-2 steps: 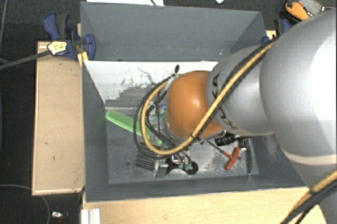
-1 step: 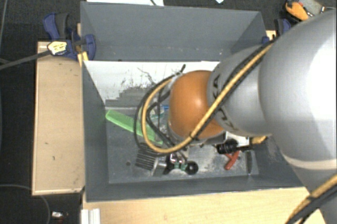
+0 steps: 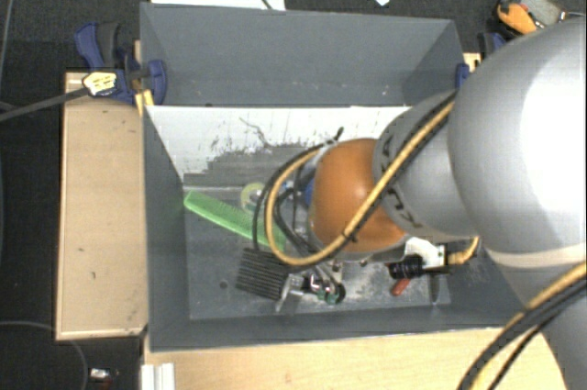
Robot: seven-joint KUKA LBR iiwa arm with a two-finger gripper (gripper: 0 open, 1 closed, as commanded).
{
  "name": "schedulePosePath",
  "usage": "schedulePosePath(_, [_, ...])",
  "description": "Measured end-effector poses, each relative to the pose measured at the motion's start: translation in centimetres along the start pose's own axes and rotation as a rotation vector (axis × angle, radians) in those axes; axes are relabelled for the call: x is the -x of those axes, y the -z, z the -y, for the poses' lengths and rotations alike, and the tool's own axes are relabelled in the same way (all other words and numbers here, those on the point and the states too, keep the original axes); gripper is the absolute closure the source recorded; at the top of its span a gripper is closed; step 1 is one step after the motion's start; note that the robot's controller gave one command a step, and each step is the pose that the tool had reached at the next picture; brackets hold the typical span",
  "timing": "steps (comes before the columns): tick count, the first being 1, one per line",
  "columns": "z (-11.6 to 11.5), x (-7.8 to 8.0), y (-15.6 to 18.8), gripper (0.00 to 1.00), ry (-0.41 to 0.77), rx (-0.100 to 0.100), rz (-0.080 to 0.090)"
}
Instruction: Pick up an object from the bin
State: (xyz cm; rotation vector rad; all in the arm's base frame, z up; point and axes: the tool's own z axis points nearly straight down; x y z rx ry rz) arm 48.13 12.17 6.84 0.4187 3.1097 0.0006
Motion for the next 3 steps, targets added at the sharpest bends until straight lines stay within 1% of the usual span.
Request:
schedulePosePath(1, [-3.1,-0.6,0.2,1.00,-0.246,0.007,0.005])
schedulePosePath(2, [-3.1,-0.6,0.2,1.00,-0.247,0.007,0.005])
schedulePosePath(3, [-2.9,-0.8,2.0,1.00,-0.246,0.002,0.000])
